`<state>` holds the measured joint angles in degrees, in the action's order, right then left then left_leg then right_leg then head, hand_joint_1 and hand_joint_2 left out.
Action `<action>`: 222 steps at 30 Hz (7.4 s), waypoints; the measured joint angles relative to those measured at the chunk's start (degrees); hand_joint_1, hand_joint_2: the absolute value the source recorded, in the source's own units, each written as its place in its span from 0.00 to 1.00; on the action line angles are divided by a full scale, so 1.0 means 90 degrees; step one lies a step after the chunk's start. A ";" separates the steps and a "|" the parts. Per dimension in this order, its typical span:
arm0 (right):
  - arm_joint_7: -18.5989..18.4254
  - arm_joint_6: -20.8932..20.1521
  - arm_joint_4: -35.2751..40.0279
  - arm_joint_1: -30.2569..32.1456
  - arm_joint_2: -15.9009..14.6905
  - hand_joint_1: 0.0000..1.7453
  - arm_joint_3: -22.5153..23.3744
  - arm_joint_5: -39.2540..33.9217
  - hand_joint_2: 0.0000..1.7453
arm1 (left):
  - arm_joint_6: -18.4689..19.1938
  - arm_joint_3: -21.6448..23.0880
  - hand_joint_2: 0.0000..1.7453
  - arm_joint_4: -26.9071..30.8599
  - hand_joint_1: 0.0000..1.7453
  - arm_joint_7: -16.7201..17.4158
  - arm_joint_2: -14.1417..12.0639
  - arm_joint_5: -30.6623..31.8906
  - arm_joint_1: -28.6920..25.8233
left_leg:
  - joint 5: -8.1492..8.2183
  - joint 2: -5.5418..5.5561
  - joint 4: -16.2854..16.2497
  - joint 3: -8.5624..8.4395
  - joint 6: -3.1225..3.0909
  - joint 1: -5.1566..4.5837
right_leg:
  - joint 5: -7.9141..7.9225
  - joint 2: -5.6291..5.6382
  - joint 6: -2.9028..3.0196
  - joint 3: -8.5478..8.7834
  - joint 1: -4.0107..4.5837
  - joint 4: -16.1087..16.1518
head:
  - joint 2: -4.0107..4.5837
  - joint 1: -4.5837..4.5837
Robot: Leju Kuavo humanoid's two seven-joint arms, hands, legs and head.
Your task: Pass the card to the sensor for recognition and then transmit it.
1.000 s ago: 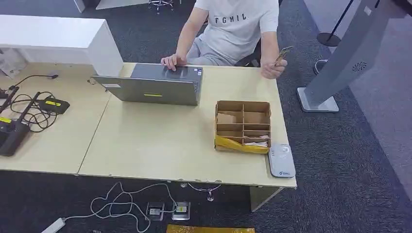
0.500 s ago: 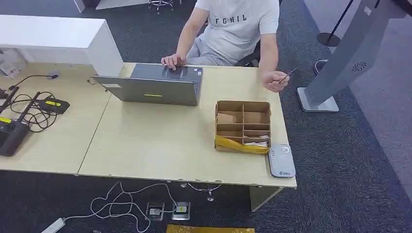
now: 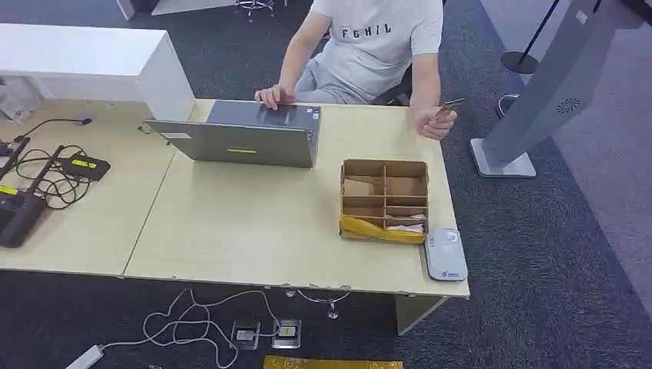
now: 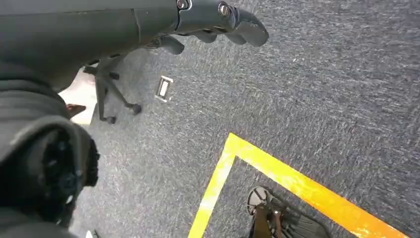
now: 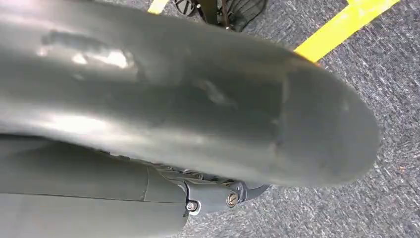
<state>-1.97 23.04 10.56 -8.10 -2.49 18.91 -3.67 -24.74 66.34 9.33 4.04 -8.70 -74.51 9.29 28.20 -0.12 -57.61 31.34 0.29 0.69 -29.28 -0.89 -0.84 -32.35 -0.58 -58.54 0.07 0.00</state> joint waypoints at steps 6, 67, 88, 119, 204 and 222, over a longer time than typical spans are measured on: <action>0.0090 0.0315 0.0000 -0.0006 -0.0024 0.00 -0.0010 -0.0125 0.00 | -0.0056 -0.0002 0.00 0.0000 0.00 0.0000 0.0010 -0.0022 0.0001 | 0.0000 0.0000 0.0000 -0.0001 0.0000 0.0000 | 0.0000 0.0000 0.0000 0.0000 0.0000 0.0000 | 0.0000 0.0000; 0.1035 -0.2559 0.2440 -0.7027 -0.6089 0.00 -0.2855 0.0196 1.00 | 0.0622 -0.0002 0.00 -0.0002 0.00 -0.0758 -0.0172 0.0117 -0.0004 | -0.0048 0.0017 0.0001 0.0086 -0.0090 -0.0099 | 0.0045 -0.0025 -0.0075 -0.0052 -0.0094 -0.0015 | 0.0000 0.0024; -0.1005 -0.3292 0.5976 -0.6384 -0.5433 0.00 -0.6267 -0.0180 1.00 | 0.0775 -0.0002 0.00 0.0000 0.00 -0.0775 -0.0243 0.0192 0.0007 | -0.0057 0.0034 -0.0002 0.0076 -0.0078 -0.0088 | 0.0047 -0.0041 -0.0073 -0.0059 -0.0086 -0.0011 | 0.0000 0.0012; 0.0398 -0.0637 0.6446 -0.5604 -0.5421 0.00 -0.7905 0.3800 1.00 | 0.0649 0.0070 0.00 0.0000 0.00 -0.0736 -0.0243 0.0316 -0.0014 | -0.0053 0.0026 -0.0001 0.0077 -0.0073 -0.0086 | 0.0046 -0.0027 -0.0072 -0.0064 -0.0084 -0.0011 | 0.0000 0.0017; -0.0121 -0.1413 0.6280 -0.3685 -0.4014 1.00 -0.7057 0.3818 1.00 | 0.0537 0.0185 0.00 0.0000 0.00 -0.0459 -0.0204 0.0199 -0.0033 | -0.0058 0.0030 -0.0002 0.0077 -0.0073 -0.0086 | 0.0046 -0.0030 -0.0071 -0.0067 -0.0083 -0.0011 | 0.0000 0.0015; -0.0430 -0.1236 0.7115 -0.2380 -0.4580 1.00 -0.6737 0.3376 1.00 | 0.0289 0.0182 0.00 0.0000 0.00 -0.0250 -0.0197 -0.0015 -0.0036 | -0.0053 0.0028 -0.0001 0.0074 -0.0068 -0.0085 | 0.0045 -0.0029 -0.0071 -0.0066 -0.0082 -0.0008 | 0.0000 0.0015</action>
<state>-5.83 11.91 74.59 -29.52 -43.71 -41.72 26.71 -22.14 67.97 9.33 1.79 -10.47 -74.64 8.96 27.71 0.13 -57.62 32.00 -0.32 -0.08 -28.87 -1.15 -1.47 -32.94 -1.32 -58.61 0.07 0.13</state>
